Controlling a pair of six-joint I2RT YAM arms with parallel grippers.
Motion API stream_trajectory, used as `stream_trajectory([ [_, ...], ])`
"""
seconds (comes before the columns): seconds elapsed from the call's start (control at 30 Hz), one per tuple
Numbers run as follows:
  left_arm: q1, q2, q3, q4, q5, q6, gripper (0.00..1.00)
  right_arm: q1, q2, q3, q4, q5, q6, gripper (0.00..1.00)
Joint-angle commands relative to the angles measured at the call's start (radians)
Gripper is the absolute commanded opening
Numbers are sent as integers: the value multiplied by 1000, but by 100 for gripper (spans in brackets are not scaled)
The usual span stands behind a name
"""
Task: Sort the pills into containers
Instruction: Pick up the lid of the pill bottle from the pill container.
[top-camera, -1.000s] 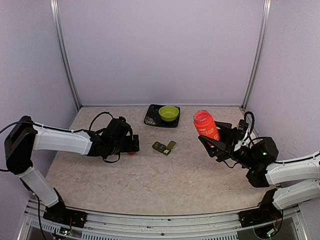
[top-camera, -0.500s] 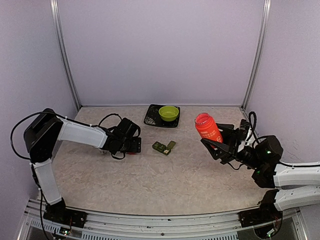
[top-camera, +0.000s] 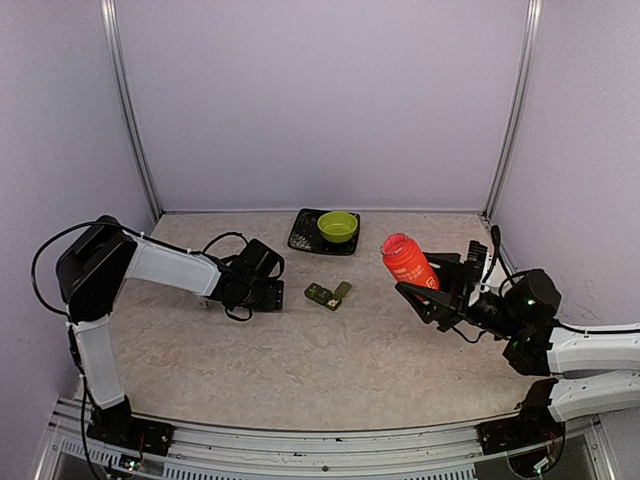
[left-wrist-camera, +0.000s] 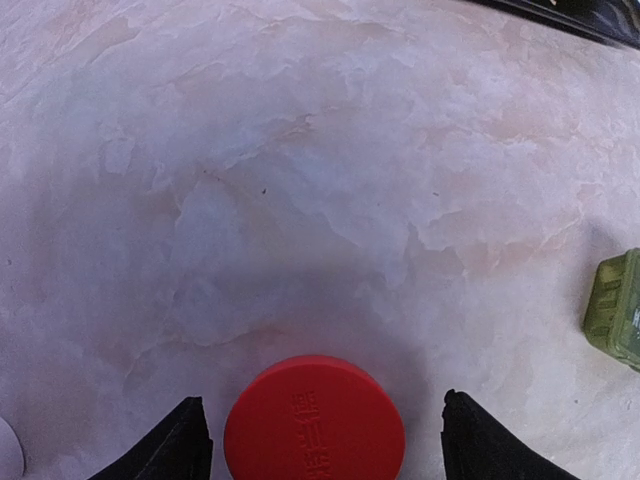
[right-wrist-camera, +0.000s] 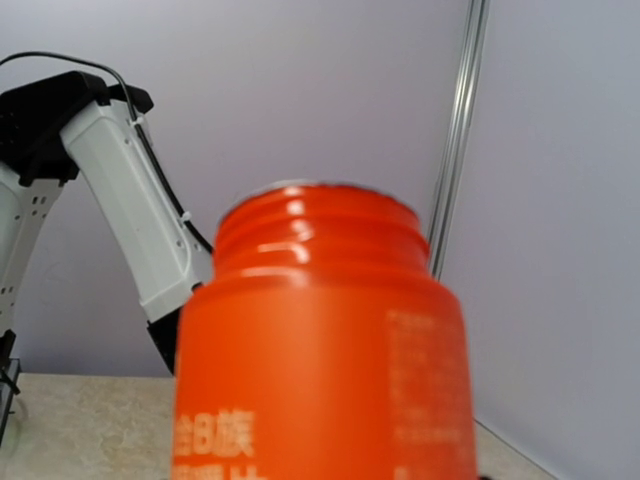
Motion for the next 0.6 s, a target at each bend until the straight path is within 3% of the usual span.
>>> stream_trajectory([
  [0.0,7,15,18,-18,-4,0,76,-1,-12,31,4,3,-7,18],
  [0.57,2,13,-1,3,6,-7,58,-1,12,47,-6,-1,-5,18],
])
